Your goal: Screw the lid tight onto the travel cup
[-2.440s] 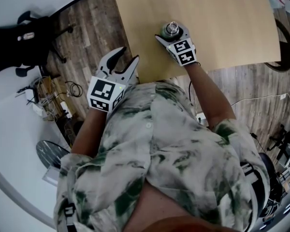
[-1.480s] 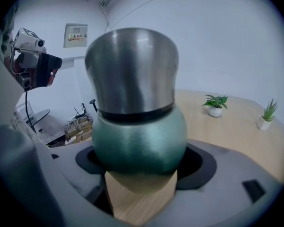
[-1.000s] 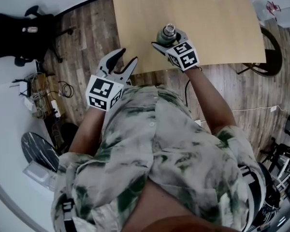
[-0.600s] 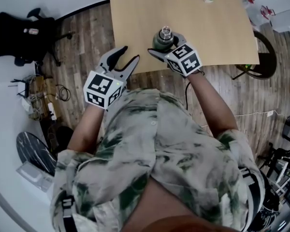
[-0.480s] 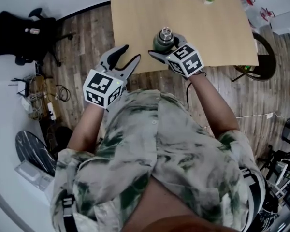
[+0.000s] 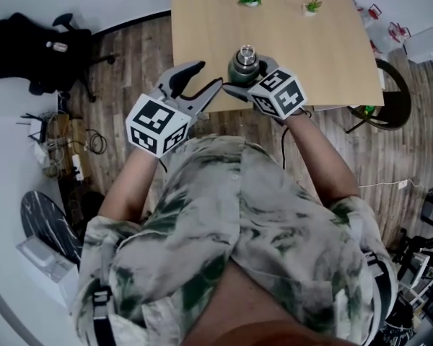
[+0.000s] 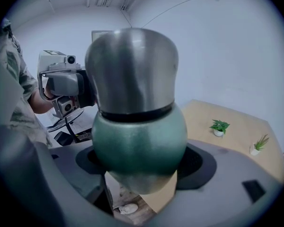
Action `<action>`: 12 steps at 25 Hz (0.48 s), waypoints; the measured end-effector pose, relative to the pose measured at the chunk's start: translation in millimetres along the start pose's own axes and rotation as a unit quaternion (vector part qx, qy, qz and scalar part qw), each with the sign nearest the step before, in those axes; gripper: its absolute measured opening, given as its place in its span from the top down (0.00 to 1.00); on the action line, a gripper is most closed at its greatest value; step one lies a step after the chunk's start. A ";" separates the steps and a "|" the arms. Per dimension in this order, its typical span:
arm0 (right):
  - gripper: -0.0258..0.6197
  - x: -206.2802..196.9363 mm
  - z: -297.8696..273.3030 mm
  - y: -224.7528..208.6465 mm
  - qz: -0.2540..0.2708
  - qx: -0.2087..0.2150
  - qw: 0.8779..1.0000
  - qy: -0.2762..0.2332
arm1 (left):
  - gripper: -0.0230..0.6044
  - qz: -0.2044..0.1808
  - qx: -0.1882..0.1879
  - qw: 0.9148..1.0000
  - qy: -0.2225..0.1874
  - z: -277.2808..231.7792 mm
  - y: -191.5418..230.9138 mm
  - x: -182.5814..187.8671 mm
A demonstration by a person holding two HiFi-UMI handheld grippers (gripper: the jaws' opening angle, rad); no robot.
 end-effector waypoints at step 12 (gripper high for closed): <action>0.33 11.3 1.3 0.3 0.006 0.007 1.000 0.000 | 0.63 -0.024 -0.011 1.000 -0.002 -18.1 -4.3 27.6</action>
Point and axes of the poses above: the fingertips, and each gripper's own axes: z backward along the fingers, y to its left, x out of its top, the point moved 2 cm from there along z, backward along the fingers, and after that the axes turned 13 degrees about y, right-handed, at the moved point
